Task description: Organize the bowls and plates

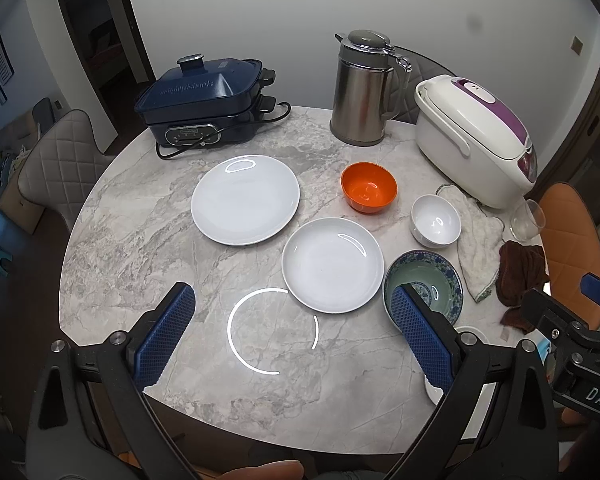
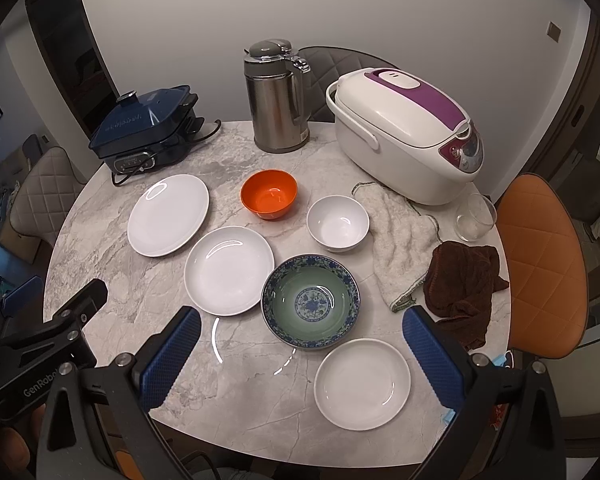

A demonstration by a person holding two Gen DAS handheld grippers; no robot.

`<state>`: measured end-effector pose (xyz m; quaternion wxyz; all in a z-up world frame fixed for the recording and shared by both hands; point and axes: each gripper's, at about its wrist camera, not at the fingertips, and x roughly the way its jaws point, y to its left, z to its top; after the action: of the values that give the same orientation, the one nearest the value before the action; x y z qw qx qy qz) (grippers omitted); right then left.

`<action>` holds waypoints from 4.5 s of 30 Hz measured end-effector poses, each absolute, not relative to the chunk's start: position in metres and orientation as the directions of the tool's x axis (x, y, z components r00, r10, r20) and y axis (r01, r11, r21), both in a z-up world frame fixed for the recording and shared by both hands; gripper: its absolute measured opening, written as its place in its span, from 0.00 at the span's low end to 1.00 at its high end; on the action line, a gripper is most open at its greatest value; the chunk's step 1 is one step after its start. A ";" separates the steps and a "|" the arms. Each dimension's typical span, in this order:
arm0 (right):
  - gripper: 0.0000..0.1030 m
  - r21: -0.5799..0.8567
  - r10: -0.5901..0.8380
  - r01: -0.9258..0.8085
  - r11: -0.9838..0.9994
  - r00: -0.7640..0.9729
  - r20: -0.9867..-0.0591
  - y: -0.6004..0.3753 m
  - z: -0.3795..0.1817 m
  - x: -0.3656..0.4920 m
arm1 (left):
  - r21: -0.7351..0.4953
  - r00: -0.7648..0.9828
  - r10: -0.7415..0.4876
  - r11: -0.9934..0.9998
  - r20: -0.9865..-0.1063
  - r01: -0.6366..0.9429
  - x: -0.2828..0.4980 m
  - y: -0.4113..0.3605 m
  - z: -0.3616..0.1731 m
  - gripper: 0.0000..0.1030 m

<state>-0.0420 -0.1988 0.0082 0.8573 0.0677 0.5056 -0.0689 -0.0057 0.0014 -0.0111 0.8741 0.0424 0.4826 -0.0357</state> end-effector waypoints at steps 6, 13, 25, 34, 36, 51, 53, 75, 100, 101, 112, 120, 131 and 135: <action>1.00 0.046 -0.050 0.187 0.981 0.479 -0.876 -0.197 0.008 -0.043 | 0.039 0.531 -0.022 0.994 -0.847 0.104 -0.007 0.002 -0.012 0.97; 1.00 0.046 -0.050 0.186 0.981 0.480 -0.876 -0.197 0.008 -0.043 | 0.039 0.530 -0.022 0.994 -0.847 0.103 -0.006 0.002 -0.012 0.97; 1.00 0.045 -0.050 0.186 0.982 0.480 -0.876 -0.196 0.008 -0.042 | 0.040 0.529 -0.020 0.994 -0.848 0.102 -0.008 0.004 -0.014 0.97; 1.00 0.046 -0.050 0.187 0.981 0.478 -0.877 -0.200 0.007 -0.040 | 0.041 0.523 -0.015 0.995 -0.852 0.095 -0.008 0.009 -0.019 0.97; 1.00 0.047 -0.049 0.187 0.981 0.476 -0.878 -0.199 0.005 -0.040 | 0.039 0.520 -0.016 0.995 -0.854 0.096 -0.005 0.009 -0.023 0.97; 1.00 0.466 0.406 0.058 0.883 0.405 -0.819 -0.160 -0.076 -0.021 | -0.190 0.439 -0.234 0.971 -0.867 0.142 0.020 0.140 -0.147 0.99; 1.00 0.603 0.512 -0.045 0.796 0.581 -0.632 -0.154 -0.057 -0.022 | -0.131 0.457 -0.218 0.968 -0.862 0.214 0.035 0.161 -0.157 0.99; 0.80 0.748 0.619 0.356 0.560 0.420 -0.663 -0.096 -0.209 0.226 | -0.294 0.105 -0.355 0.880 -0.929 0.373 0.390 0.301 -0.286 0.82; 0.58 0.649 0.601 0.367 0.666 0.252 -0.759 -0.115 -0.285 0.277 | -0.446 -0.038 -0.466 0.817 -0.884 0.365 0.419 0.263 -0.334 0.30; 0.57 0.644 0.598 0.373 0.668 0.246 -0.763 -0.115 -0.287 0.278 | -0.442 -0.037 -0.462 0.819 -0.886 0.367 0.419 0.262 -0.334 0.30; 0.47 0.636 0.602 0.359 0.682 0.217 -0.768 -0.108 -0.291 0.278 | -0.435 -0.061 -0.447 0.818 -0.893 0.377 0.426 0.256 -0.332 0.27; 0.17 0.619 0.602 0.404 0.673 0.187 -0.777 -0.109 -0.301 0.272 | -0.422 -0.049 -0.435 0.832 -0.899 0.359 0.426 0.257 -0.334 0.18; 0.16 0.602 0.577 0.390 0.697 0.194 -0.793 -0.106 -0.297 0.269 | -0.374 -0.029 -0.394 0.843 -0.919 0.385 0.421 0.252 -0.332 0.19; 0.16 0.591 0.563 0.380 0.712 0.195 -0.803 -0.098 -0.293 0.271 | -0.376 -0.014 -0.401 0.845 -0.916 0.381 0.417 0.256 -0.326 0.19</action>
<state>0.2711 -0.0976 -0.2932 0.6765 0.3737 0.6309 0.0674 0.4173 0.2556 -0.3262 0.7020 -0.0075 0.6555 -0.2784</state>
